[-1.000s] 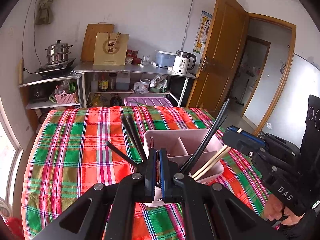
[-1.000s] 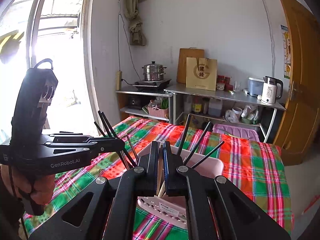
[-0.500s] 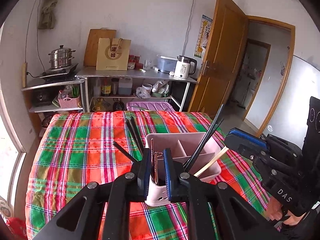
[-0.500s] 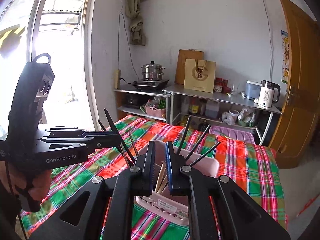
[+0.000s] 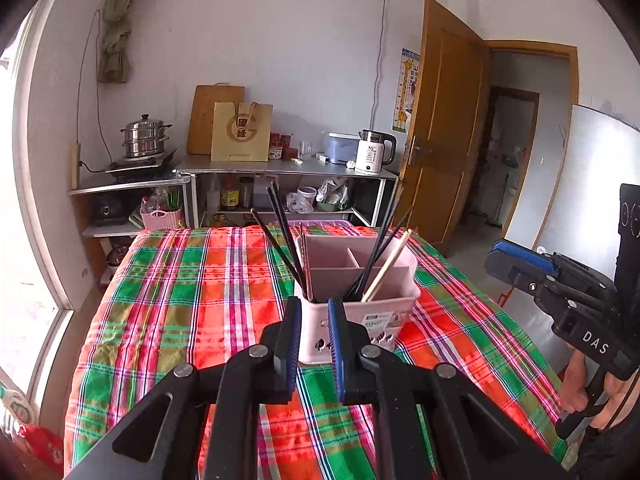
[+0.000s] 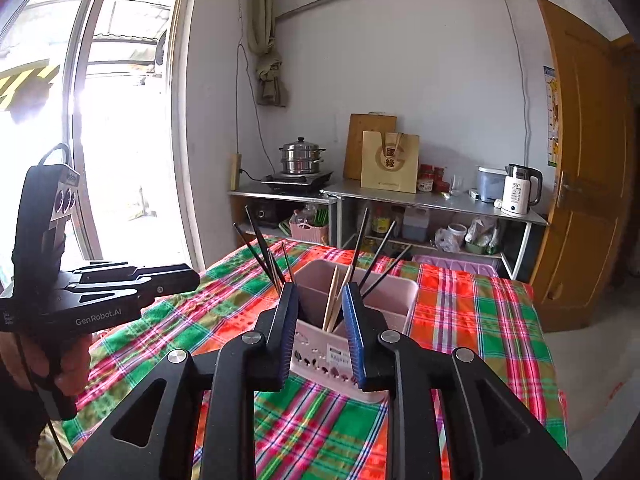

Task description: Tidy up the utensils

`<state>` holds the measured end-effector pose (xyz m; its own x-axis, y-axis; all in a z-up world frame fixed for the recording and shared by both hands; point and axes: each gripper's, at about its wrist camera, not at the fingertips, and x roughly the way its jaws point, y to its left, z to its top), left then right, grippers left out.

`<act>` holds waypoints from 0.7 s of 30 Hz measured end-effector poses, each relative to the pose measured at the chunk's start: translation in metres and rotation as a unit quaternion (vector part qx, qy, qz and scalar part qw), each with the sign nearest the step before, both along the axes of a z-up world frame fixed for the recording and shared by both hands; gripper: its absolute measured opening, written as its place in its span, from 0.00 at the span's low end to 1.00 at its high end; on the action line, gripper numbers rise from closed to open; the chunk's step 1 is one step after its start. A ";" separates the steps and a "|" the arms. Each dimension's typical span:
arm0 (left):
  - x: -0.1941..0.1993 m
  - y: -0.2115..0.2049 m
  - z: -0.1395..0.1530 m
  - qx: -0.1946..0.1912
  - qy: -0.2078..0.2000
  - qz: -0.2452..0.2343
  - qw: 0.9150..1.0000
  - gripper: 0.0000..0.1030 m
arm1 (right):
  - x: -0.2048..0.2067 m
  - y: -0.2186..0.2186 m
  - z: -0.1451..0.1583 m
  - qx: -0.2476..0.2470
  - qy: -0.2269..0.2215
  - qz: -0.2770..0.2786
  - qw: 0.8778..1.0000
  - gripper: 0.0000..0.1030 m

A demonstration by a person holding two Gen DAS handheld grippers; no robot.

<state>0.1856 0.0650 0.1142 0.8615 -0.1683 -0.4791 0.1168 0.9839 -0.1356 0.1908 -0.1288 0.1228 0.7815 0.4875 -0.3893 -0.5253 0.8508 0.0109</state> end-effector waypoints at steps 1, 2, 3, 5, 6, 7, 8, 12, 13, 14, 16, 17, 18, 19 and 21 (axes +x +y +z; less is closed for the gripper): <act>-0.010 -0.003 -0.004 0.003 0.000 0.003 1.000 0.13 | -0.008 -0.003 -0.003 0.000 -0.001 -0.001 1.000 0.23; -0.019 -0.007 -0.007 0.006 -0.002 0.006 1.000 0.13 | -0.016 -0.005 -0.007 0.000 0.000 -0.004 1.000 0.23; -0.027 -0.010 -0.011 0.007 -0.004 0.009 1.000 0.13 | -0.024 -0.007 -0.011 -0.001 0.003 -0.008 1.000 0.23; -0.045 -0.016 -0.020 0.011 -0.004 0.014 1.000 0.13 | -0.039 -0.012 -0.018 -0.005 0.004 -0.016 1.000 0.24; -0.052 -0.019 -0.024 0.011 -0.005 0.016 1.000 0.13 | -0.047 -0.014 -0.022 -0.006 0.005 -0.021 1.000 0.25; -0.060 -0.022 -0.028 0.011 -0.005 0.019 1.000 0.13 | -0.054 -0.016 -0.025 -0.005 0.007 -0.025 1.000 0.26; -0.067 -0.025 -0.033 0.012 -0.004 0.021 1.000 0.13 | -0.061 -0.019 -0.030 -0.003 0.012 -0.027 1.000 0.26; -0.090 -0.032 -0.047 0.005 0.000 0.029 1.000 0.13 | -0.085 -0.028 -0.043 -0.006 0.018 -0.040 0.999 0.26; -0.094 -0.032 -0.050 0.005 0.000 0.034 0.999 0.13 | -0.090 -0.029 -0.047 -0.004 0.022 -0.043 0.999 0.26; -0.099 -0.033 -0.052 0.005 0.000 0.036 0.999 0.13 | -0.094 -0.030 -0.050 -0.002 0.027 -0.044 0.999 0.27; -0.106 -0.035 -0.056 0.005 0.003 0.037 0.999 0.13 | -0.102 -0.031 -0.056 0.001 0.032 -0.046 0.998 0.27; -0.111 -0.037 -0.059 0.006 0.003 0.035 0.999 0.13 | -0.106 -0.031 -0.059 0.002 0.034 -0.047 0.998 0.27; -0.115 -0.039 -0.061 0.008 0.002 0.035 0.999 0.13 | -0.108 -0.031 -0.062 0.003 0.038 -0.047 0.998 0.27; -0.117 -0.039 -0.062 0.011 0.002 0.035 0.999 0.13 | -0.112 -0.032 -0.065 0.005 0.040 -0.049 0.998 0.27; -0.124 -0.042 -0.065 0.015 0.000 0.037 0.999 0.13 | -0.117 -0.032 -0.070 0.006 0.044 -0.052 0.998 0.27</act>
<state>0.0618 0.0229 0.0494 0.8713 -0.0893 -0.4826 0.0434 0.9935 -0.1054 0.0733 -0.1604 0.0530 0.7905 0.4114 -0.4537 -0.4313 0.8999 0.0645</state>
